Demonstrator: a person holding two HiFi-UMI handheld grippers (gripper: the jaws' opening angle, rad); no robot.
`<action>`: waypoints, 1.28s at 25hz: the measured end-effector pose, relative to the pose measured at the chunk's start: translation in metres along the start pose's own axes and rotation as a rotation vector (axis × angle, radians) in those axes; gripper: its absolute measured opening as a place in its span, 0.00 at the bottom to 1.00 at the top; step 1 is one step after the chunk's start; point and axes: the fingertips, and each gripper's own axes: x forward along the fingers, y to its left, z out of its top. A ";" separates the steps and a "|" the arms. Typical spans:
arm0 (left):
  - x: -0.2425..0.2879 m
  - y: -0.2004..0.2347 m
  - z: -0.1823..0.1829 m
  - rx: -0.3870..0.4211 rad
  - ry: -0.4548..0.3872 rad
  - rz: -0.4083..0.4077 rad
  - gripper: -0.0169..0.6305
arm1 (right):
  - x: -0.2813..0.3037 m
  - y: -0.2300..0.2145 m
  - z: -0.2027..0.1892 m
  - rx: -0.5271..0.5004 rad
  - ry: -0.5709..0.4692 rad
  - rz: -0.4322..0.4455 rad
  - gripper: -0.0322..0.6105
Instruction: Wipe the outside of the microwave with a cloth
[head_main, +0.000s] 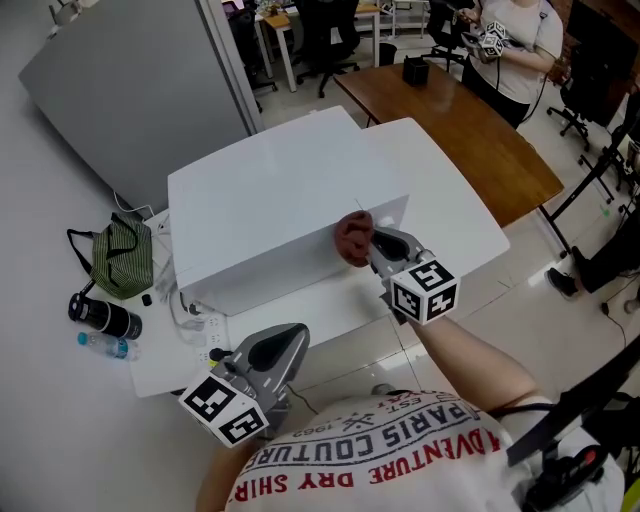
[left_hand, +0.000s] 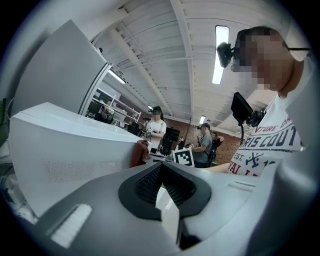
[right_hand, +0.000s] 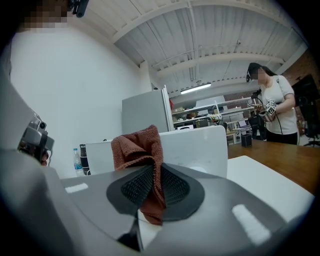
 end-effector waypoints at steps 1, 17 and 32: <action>-0.001 -0.001 0.000 -0.001 -0.001 0.003 0.03 | -0.001 0.001 0.000 0.004 -0.002 0.003 0.11; -0.078 0.017 -0.014 -0.052 -0.051 0.150 0.03 | 0.029 0.141 -0.034 0.008 -0.009 0.269 0.11; -0.213 0.046 -0.040 -0.119 -0.094 0.449 0.03 | 0.108 0.272 -0.099 -0.048 0.023 0.459 0.11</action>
